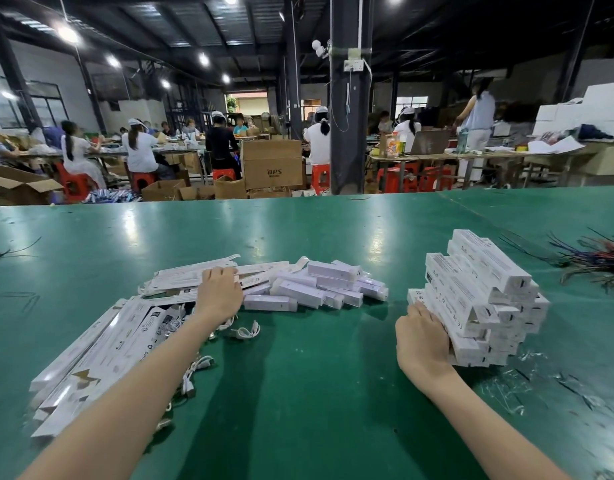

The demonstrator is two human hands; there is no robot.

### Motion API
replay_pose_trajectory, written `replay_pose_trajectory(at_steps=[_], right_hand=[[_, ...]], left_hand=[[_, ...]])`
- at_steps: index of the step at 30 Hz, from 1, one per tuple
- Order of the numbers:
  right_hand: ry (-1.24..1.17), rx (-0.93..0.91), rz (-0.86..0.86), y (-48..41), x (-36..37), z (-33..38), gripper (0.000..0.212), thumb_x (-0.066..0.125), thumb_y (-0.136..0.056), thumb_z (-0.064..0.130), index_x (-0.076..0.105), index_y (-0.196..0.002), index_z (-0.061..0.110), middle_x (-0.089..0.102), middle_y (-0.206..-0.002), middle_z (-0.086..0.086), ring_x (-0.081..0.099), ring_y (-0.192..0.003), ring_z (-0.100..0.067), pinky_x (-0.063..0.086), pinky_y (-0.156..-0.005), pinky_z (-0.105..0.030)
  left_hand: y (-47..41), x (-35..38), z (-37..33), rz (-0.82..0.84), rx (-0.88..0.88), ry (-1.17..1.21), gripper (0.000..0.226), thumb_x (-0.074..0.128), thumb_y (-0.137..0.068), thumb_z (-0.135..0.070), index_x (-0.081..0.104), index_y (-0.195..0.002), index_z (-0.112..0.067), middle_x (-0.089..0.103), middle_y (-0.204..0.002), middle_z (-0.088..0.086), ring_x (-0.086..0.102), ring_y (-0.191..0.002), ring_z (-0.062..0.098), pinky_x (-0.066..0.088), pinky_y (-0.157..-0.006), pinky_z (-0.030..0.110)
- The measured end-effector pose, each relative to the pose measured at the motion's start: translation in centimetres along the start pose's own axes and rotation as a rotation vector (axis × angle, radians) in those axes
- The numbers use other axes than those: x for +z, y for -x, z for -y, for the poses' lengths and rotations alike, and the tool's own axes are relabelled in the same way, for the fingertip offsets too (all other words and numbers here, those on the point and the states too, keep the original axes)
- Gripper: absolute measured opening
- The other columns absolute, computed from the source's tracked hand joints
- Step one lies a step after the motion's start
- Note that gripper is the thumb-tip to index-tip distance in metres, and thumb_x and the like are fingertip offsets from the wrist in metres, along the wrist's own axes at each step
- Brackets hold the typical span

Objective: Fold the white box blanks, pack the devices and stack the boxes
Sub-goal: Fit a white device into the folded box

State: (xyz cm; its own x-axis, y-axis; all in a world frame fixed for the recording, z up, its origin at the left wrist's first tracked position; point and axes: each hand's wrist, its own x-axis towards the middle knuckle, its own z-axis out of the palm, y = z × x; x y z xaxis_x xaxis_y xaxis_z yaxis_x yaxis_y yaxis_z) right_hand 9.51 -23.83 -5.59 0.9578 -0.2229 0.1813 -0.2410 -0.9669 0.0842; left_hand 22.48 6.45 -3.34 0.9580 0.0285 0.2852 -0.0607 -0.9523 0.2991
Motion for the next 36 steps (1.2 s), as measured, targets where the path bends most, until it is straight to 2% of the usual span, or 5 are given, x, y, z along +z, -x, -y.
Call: replay_pose_trajectory(at_steps=[16, 25, 31, 34, 36], right_hand=[[-0.007, 0.07, -0.018, -0.9, -0.1, -1.6, 0.025, 0.056, -0.083, -0.004, 0.064, -0.102, 0.011, 0.053, -0.131, -0.01, 0.037, -0.134, -0.026, 0.033, -0.106, -0.03], [-0.005, 0.113, -0.043, -1.0, -0.1, -2.2, 0.02, 0.057, -0.083, -0.004, 0.063, -0.088, 0.014, 0.058, -0.119, -0.006, 0.046, -0.123, -0.025, 0.04, -0.094, -0.028], [0.039, 0.008, -0.196, -0.9, 0.4, -2.1, 0.017, 0.059, -0.087, 0.011, 0.069, -0.1, 0.016, 0.063, -0.122, -0.003, 0.036, -0.137, -0.023, 0.015, -0.118, -0.037], [-0.193, -0.157, -0.465, -0.8, 0.2, -0.9, 0.024, 0.061, -0.08, -0.002, 0.072, -0.1, 0.005, 0.071, -0.106, -0.008, 0.056, -0.12, -0.025, 0.026, -0.115, -0.039], [-0.685, -0.274, -0.409, 0.0, -0.2, 0.7, 0.025, 0.062, -0.088, 0.002, 0.068, -0.112, 0.007, 0.069, -0.11, -0.006, 0.061, -0.109, -0.023, 0.037, -0.105, -0.029]], left_hand=[[-3.6, -0.3, -0.4, 0.213, 0.035, -0.085, 0.041, 0.047, -0.1, -0.033, 0.056, -0.121, 0.001, 0.06, -0.124, 0.022, 0.055, -0.113, 0.035, 0.044, -0.094, 0.037], [-3.1, 0.2, -0.2, 0.075, -0.031, 0.036, 0.036, 0.053, -0.098, -0.027, 0.052, -0.124, -0.002, 0.042, -0.134, 0.026, 0.046, -0.12, 0.039, 0.039, -0.103, 0.048], [-1.8, -0.9, -0.3, -0.227, -0.176, 0.268, 0.018, 0.047, -0.1, -0.014, 0.054, -0.115, -0.007, 0.059, -0.116, 0.019, 0.057, -0.097, 0.032, 0.044, -0.095, 0.048], [1.0, -2.1, -1.9, -0.295, -0.199, 0.558, 0.019, 0.049, -0.101, -0.019, 0.054, -0.112, -0.006, 0.065, -0.116, 0.014, 0.062, -0.09, 0.029, 0.052, -0.086, 0.047], [4.4, -2.4, -4.1, -0.239, -0.15, 0.783, 0.015, 0.049, -0.1, -0.02, 0.054, -0.108, -0.008, 0.065, -0.114, 0.012, 0.062, -0.088, 0.022, 0.055, -0.075, 0.037]])
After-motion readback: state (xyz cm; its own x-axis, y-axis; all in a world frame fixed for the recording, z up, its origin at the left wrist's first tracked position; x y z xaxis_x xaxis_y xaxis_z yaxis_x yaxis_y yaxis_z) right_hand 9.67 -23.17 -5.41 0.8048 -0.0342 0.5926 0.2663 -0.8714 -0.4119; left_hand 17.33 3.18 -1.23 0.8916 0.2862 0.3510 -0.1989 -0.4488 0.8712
